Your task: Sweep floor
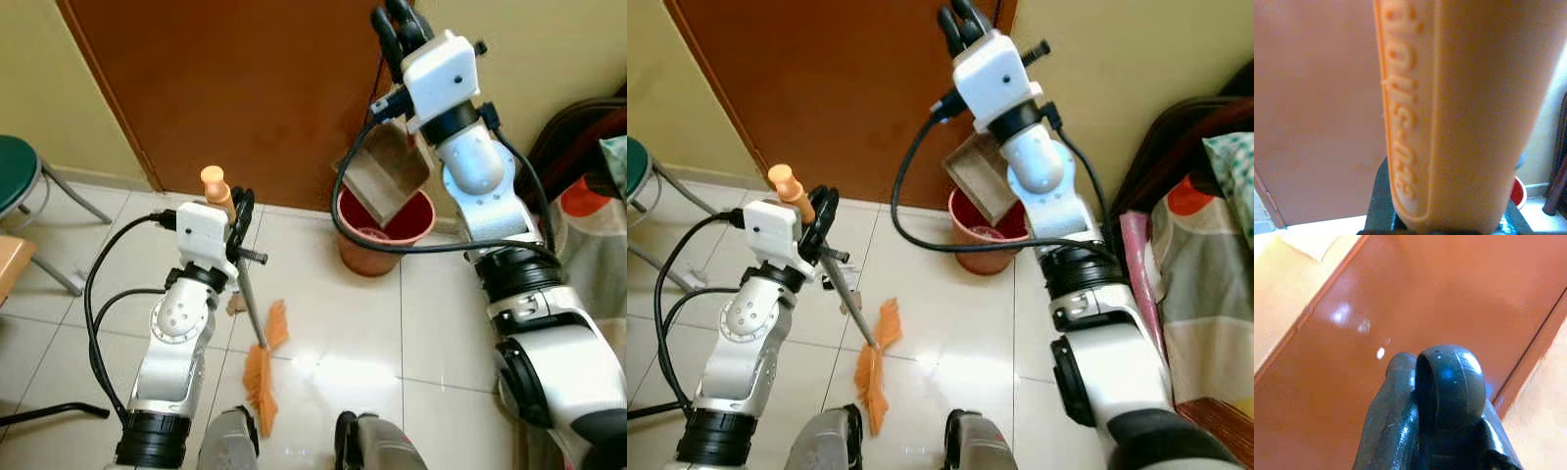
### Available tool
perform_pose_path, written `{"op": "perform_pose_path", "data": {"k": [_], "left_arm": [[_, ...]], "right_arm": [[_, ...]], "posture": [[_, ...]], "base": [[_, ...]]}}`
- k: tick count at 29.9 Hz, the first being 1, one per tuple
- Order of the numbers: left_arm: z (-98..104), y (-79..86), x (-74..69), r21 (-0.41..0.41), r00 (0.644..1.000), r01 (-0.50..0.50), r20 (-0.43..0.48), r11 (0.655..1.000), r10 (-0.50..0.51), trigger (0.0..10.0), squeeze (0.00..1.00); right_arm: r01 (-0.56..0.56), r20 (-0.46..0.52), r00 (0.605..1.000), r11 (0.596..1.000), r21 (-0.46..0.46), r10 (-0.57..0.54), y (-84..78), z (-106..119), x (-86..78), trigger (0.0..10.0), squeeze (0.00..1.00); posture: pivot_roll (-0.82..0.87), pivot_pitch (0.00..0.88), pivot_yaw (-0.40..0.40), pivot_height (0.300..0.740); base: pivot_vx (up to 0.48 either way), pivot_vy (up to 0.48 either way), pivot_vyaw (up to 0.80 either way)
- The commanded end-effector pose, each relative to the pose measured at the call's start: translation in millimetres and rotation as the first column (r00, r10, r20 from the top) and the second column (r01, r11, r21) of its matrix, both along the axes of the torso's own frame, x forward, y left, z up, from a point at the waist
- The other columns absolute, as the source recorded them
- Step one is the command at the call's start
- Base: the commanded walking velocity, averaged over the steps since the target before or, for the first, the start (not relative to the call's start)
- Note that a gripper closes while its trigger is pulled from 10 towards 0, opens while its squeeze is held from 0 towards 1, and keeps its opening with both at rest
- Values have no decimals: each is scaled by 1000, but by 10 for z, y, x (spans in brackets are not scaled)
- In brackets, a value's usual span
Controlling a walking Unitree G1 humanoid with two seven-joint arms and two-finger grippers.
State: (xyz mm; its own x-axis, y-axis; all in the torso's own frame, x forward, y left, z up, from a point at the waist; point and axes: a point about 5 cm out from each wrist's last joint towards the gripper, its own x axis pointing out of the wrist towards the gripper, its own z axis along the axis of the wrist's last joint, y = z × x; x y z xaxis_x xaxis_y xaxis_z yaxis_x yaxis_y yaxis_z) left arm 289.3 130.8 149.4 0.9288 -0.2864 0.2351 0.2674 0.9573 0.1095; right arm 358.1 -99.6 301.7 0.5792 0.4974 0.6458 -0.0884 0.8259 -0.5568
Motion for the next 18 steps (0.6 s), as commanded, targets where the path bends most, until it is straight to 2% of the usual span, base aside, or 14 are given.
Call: {"op": "perform_pose_path", "data": {"k": [1,5,11,14,15,18], "left_arm": [[10,-7,5,16,1000,-1,6,1000,1,10000,0],[10,-19,6,14,1000,-6,9,1000,5,10000,0],[-1,4,6,34,1000,-18,5,999,18,10000,0],[-9,27,21,42,1000,-27,2,999,27,10000,0],[-9,27,21,42,1000,-27,2,999,27,10000,0],[-27,45,13,74,999,-35,0,997,35,10000,0]], "right_arm": [[-56,143,988,998,-1,56,105,327,-143,10000,0],[-100,171,981,995,19,96,211,393,-220,10000,0],[-154,133,981,984,91,141,326,338,-290,10000,0],[-178,47,984,971,157,172,406,218,-293,10000,0],[-178,47,984,971,157,172,406,218,-293,10000,0],[-162,-60,982,965,204,178,426,0,-273,10000,0]], "posture": [[58,136,-35,740],[58,134,-41,740],[60,131,-44,740],[61,127,-42,740],[61,127,-42,740],[64,123,-38,740]], "base": [[0,0,0],[0,0,0],[0,0,0],[0,0,0],[0,0,0],[0,0,0]]}}
